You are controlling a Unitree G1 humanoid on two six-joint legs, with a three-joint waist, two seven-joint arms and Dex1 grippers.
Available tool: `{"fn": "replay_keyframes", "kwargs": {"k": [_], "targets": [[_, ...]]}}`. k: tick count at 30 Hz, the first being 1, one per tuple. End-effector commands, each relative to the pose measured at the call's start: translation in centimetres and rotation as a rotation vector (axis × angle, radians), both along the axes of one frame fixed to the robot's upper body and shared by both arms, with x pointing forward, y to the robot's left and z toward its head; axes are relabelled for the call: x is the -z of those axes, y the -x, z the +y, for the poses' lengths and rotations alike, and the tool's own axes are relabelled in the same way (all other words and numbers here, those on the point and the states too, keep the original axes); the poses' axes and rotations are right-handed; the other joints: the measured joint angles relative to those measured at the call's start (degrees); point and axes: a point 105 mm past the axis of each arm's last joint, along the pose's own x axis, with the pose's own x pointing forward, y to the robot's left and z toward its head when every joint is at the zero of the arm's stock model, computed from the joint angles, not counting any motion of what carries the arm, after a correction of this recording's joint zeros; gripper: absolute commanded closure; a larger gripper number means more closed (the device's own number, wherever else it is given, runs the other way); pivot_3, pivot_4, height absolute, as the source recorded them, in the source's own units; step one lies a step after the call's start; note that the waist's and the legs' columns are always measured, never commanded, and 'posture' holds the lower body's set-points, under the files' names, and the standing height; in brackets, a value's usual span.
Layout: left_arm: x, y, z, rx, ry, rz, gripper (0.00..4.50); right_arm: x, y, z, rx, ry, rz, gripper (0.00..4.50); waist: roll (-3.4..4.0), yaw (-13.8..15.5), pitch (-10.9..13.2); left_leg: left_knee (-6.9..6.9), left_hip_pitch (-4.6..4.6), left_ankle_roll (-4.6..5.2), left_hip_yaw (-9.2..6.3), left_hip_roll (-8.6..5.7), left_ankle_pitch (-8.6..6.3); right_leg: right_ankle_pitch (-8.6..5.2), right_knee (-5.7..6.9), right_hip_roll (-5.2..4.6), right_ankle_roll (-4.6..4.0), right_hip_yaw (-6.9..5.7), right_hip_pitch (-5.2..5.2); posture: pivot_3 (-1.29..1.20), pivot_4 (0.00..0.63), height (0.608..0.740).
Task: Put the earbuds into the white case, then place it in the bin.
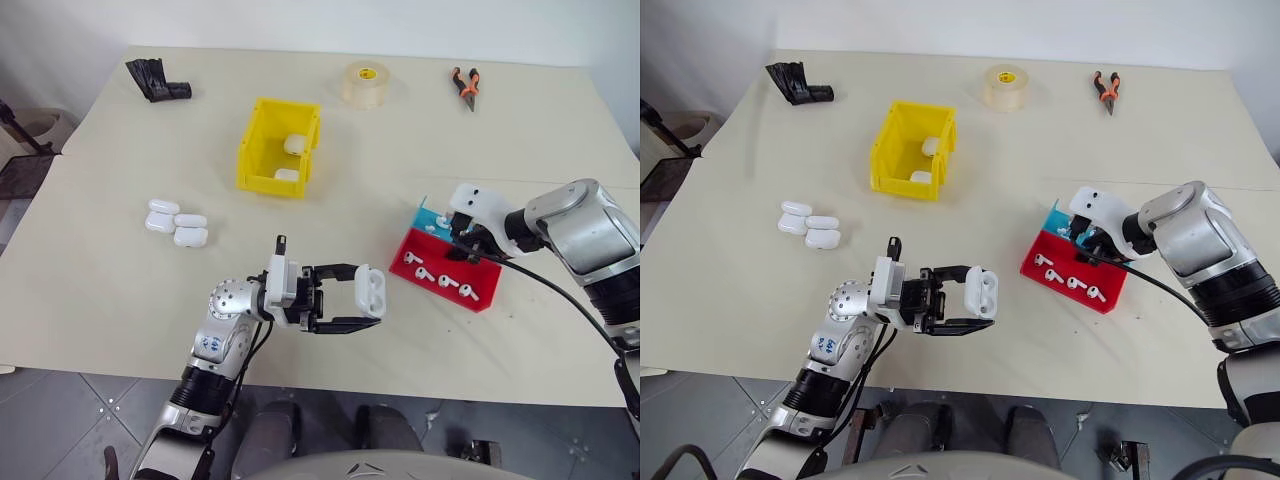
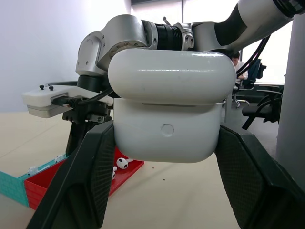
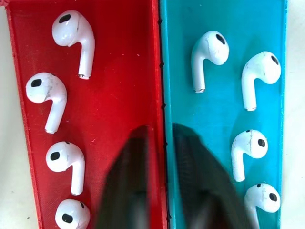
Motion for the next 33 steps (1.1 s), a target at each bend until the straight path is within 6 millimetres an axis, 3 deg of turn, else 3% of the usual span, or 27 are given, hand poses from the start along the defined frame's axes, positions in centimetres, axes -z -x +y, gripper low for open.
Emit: {"fn": "replay_keyframes", "kwargs": {"k": [1,15,26,33], "targets": [[-1.0,0.4,-0.1,0.008,0.031,-0.034,1.73,-0.5,-0.2,-0.1,0.001,0.001,-0.025,4.47,0.0,0.0,0.0,0.0,0.0,0.0,0.0,0.0,0.0,0.0,0.0,0.0,0.0,0.0,0.0,0.0,0.15,0.74],[-1.1,0.3,0.0,0.0,0.033,-0.033,1.73,0.0,0.3,0.0,-0.086,-0.002,-0.003,4.47,0.0,0.0,0.0,0.0,0.0,0.0,-0.01,-0.01,0.0,0.0,-0.01,0.0,0.0,-0.02,0.02,0.0,0.15,0.74],[-1.2,0.3,0.2,-0.002,0.027,-0.03,1.73,0.8,1.1,-2.6,-0.319,0.149,0.0,4.47,0.0,0.1,0.0,0.01,0.03,0.0,-0.03,-0.02,0.0,0.0,-0.03,0.0,0.01,-0.08,0.08,0.0,0.15,0.74],[-1.1,0.4,0.4,-0.008,0.024,-0.026,1.73,1.2,2.7,-3.3,-0.426,0.161,0.088,4.47,0.0,0.1,0.0,0.01,0.04,0.0,-0.06,-0.02,0.0,0.0,-0.05,-0.01,0.01,-0.11,0.14,0.0,0.15,0.74]]}}
